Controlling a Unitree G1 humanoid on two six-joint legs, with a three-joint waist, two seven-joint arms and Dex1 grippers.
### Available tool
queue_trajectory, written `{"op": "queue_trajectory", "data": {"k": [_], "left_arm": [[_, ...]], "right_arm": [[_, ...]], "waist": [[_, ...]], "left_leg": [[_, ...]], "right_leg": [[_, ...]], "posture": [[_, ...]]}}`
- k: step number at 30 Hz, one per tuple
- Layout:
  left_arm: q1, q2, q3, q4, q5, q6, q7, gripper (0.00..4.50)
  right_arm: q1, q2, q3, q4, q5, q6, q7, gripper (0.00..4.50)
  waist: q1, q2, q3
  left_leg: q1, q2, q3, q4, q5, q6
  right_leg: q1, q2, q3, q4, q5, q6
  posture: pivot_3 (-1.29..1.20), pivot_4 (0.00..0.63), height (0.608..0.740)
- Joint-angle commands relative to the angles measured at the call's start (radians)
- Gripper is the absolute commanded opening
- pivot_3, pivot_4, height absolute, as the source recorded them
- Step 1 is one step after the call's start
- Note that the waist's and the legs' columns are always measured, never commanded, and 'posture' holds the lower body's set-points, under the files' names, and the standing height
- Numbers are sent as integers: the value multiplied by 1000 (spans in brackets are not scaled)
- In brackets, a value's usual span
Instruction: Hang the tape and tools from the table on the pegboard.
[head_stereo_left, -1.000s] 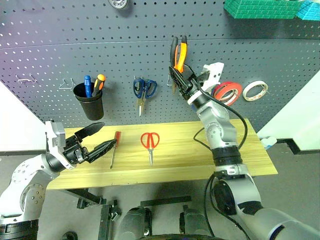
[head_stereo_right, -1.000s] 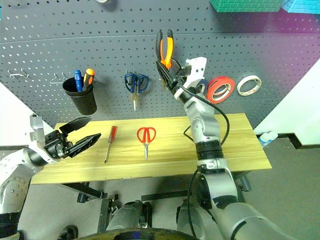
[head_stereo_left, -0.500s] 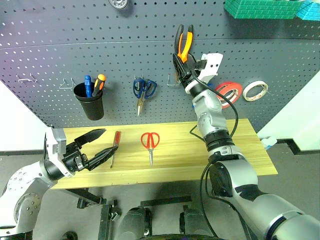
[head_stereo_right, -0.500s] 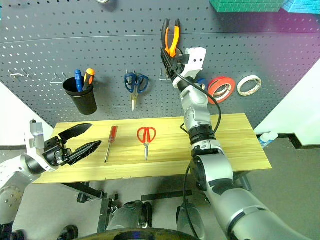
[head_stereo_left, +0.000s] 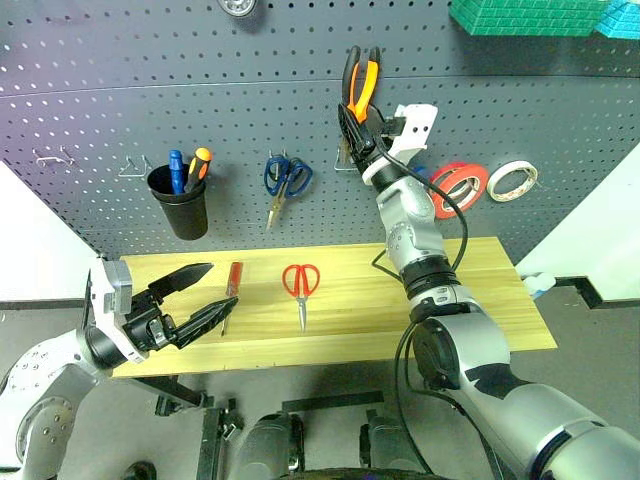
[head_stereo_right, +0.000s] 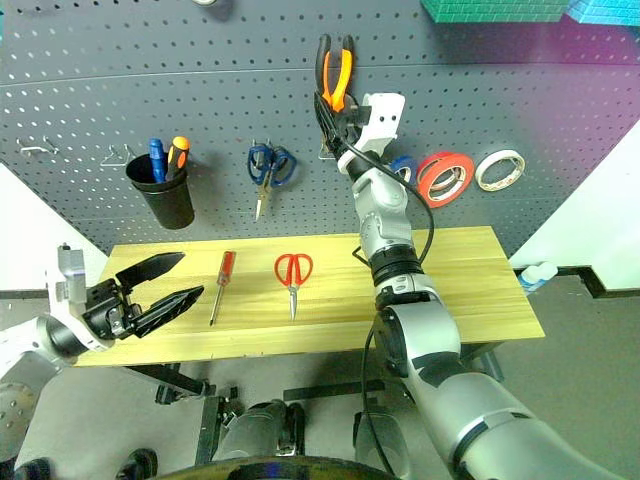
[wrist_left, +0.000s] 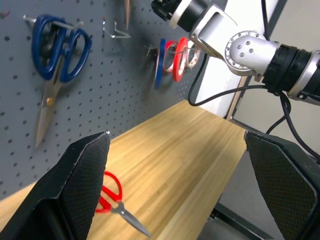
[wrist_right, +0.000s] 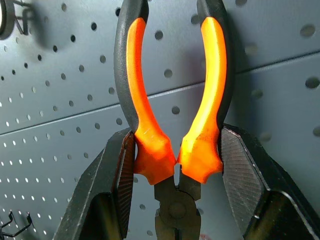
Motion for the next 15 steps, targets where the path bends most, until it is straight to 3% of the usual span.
{"op": "queue_trajectory", "data": {"k": [1,15], "left_arm": [[23,16,39,-55,-33,6,6,4500],[53,32,50,-104,-76,46,35,4500]], "right_arm": [[-41,-9,-3,-34,-5,-29,-5,2130],[-61,-31,-16,-69,-1,-28,-43,2130]], "waist": [[0,1,3],[-1,7,32]], "left_leg": [[0,0,0,0,-1,1],[0,0,0,0,-1,2]], "right_leg": [[0,0,0,0,0,0],[0,-2,0,0,-1,-2]], "posture": [[140,114,740],[137,156,740]]}}
